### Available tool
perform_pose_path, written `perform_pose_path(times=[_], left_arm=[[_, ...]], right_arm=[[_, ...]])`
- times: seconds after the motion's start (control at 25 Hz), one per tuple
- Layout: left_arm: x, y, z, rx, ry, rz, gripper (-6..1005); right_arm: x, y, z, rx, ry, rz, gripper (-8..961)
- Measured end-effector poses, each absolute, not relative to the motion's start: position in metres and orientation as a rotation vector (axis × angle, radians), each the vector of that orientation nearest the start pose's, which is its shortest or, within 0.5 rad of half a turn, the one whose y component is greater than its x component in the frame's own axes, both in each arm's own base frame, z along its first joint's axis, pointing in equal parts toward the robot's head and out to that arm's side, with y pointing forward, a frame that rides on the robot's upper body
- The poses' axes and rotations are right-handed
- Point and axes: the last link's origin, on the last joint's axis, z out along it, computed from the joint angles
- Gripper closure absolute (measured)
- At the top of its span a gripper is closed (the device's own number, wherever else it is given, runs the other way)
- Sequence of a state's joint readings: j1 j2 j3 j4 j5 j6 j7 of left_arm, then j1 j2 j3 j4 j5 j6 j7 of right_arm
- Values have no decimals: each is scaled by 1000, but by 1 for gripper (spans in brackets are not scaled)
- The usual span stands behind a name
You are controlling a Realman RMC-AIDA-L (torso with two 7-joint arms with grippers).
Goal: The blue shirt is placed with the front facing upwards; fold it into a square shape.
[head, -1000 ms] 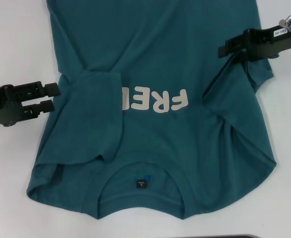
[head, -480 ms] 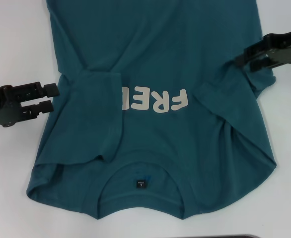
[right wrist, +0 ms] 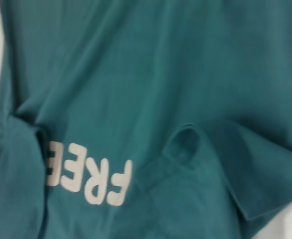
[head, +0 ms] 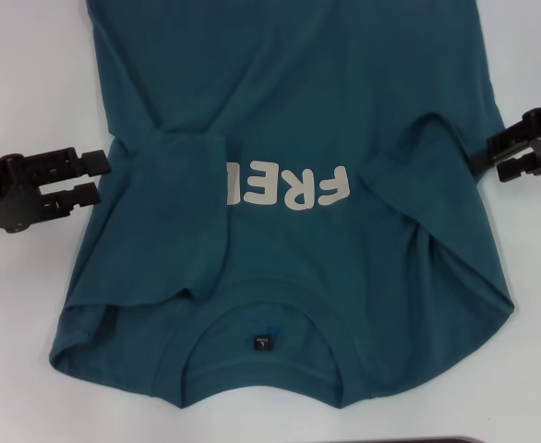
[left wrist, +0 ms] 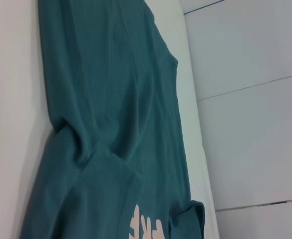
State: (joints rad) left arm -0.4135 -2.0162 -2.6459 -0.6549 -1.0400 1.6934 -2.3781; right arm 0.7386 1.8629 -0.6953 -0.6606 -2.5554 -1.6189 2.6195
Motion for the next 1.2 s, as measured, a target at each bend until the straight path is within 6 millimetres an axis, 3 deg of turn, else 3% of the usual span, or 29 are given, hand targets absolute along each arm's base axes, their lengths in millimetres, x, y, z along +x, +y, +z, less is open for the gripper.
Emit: perform_pose_path(times=[0.56, 0.88, 1.2], left_arm=[[-318, 289, 39, 2133, 2177, 921, 311], [-318, 289, 39, 2132, 2181, 921, 312], [-318, 289, 40, 2128, 2182, 923, 312]], right_arm=[[299, 369, 51, -2081, 2010, -14, 415], [303, 382, 56, -1992, 1961, 61, 416], [299, 397, 69, -1930, 1933, 268, 416]])
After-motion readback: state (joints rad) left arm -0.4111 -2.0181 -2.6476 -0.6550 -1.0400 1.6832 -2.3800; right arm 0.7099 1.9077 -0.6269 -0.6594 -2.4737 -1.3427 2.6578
